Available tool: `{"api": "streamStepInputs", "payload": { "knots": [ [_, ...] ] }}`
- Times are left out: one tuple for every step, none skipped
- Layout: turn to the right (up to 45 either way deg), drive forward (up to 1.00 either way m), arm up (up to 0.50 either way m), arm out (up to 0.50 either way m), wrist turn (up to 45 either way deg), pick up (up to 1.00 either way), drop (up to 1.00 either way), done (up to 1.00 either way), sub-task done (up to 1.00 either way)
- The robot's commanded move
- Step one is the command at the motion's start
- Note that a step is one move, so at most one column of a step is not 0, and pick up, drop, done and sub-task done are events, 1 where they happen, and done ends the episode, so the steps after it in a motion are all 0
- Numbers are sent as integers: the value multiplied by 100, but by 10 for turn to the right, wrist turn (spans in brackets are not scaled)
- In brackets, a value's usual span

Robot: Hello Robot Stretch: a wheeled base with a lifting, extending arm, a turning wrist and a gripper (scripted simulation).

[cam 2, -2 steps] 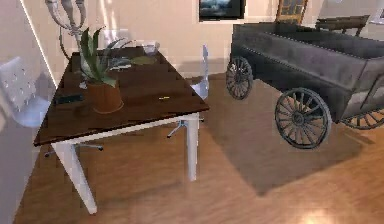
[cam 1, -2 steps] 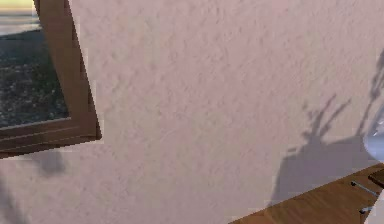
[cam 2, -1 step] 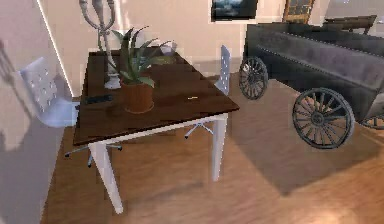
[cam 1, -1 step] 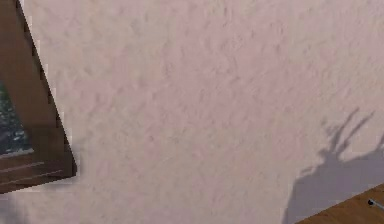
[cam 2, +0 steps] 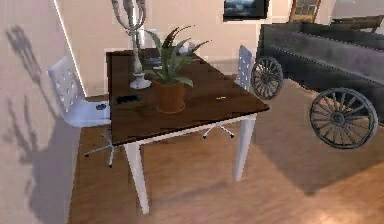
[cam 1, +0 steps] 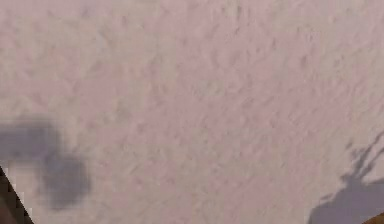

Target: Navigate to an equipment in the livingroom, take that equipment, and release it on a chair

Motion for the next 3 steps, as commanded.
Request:
{"api": "streamStepInputs", "payload": {
  "knots": [
    [450,0,0,0,0,0,0,0,0],
    [450,0,0,0,0,0,0,0,0],
    [450,0,0,0,0,0,0,0,0]
  ]
}}
